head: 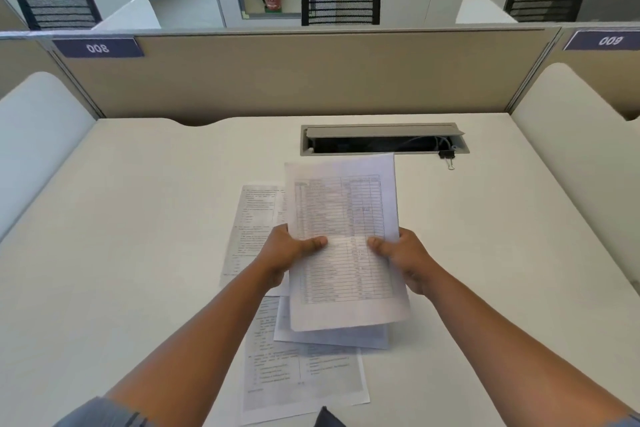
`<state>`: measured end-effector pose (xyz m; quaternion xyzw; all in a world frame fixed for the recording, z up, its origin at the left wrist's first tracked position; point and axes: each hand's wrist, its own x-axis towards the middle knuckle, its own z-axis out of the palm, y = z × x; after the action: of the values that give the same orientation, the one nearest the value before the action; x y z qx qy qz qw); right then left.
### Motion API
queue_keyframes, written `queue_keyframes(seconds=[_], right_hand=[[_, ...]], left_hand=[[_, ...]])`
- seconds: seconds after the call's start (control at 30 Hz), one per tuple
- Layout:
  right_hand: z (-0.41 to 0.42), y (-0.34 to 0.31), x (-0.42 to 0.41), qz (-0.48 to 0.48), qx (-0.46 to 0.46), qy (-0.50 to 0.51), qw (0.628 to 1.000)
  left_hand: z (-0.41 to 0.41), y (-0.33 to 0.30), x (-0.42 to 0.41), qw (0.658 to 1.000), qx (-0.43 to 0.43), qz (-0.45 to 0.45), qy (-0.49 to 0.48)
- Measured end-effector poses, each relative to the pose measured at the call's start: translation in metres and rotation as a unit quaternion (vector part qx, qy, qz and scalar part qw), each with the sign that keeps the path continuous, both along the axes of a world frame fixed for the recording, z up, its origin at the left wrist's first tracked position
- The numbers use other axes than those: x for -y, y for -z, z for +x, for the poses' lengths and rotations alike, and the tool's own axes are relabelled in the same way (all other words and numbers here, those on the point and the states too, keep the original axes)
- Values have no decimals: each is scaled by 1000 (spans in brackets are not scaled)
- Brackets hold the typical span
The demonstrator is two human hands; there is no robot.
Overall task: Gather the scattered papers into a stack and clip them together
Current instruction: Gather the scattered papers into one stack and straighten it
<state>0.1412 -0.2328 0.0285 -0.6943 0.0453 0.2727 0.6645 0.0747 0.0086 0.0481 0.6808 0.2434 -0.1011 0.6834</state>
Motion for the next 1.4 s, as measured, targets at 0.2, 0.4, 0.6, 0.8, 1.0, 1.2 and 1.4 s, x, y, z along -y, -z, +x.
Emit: queue_keyframes(seconds=[0.2, 0.4, 0.6, 0.8, 1.0, 1.2, 1.4], right_hand=[[14, 23, 32, -84, -57, 52, 993], [13, 39, 41, -101, -85, 87, 987], [15, 47, 37, -109, -87, 82, 987], [14, 50, 37, -128, -83, 72, 986], [11, 48, 39, -115, -79, 78, 987], [8, 46, 40, -95, -76, 84, 989], [3, 42, 42, -49, -80, 95, 991]], left_hand=[[-4, 32, -9, 953, -66, 271, -116], [-12, 55, -52, 879, -213, 406, -133], [-15, 56, -81, 876, -233, 404, -127], [-12, 46, -88, 896, -207, 376, -112], [-1, 26, -89, 936, -84, 322, -114], [14, -7, -111, 982, -24, 157, -103], [8, -3, -92, 999, -27, 23, 1]])
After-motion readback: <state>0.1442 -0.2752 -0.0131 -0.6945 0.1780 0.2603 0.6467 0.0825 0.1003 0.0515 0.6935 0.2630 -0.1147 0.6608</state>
